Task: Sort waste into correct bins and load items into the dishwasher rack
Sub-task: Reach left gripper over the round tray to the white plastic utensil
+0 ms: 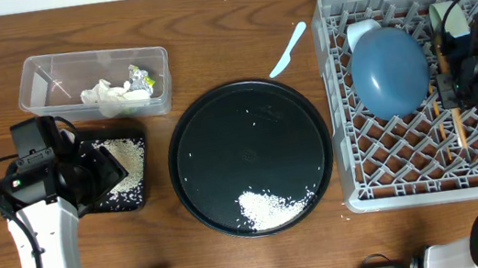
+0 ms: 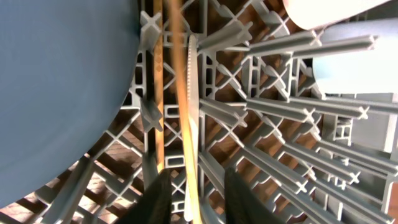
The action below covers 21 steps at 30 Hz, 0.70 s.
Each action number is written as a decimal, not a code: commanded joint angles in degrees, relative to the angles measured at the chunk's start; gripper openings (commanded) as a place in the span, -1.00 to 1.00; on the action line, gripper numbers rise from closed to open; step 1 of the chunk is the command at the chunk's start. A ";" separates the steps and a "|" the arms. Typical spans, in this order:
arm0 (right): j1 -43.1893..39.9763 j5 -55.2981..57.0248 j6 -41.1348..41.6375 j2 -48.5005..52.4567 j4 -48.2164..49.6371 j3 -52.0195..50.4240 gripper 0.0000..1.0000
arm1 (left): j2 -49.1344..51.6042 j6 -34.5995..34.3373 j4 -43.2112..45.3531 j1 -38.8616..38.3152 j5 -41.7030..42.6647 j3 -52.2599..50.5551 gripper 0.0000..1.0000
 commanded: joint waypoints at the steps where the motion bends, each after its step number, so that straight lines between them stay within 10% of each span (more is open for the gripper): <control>1: -0.42 -0.48 2.64 0.26 0.15 -0.26 -0.40 | 0.15 -0.07 -0.13 0.31 -0.13 0.42 0.39; 10: -0.42 -18.36 8.22 -3.67 -4.28 2.99 -0.04 | 0.15 4.09 1.07 -3.08 3.39 1.51 0.39; 21: 0.87 -23.89 9.90 -12.41 -10.62 3.26 -0.03 | 9.05 8.57 8.76 -24.70 2.23 13.90 0.67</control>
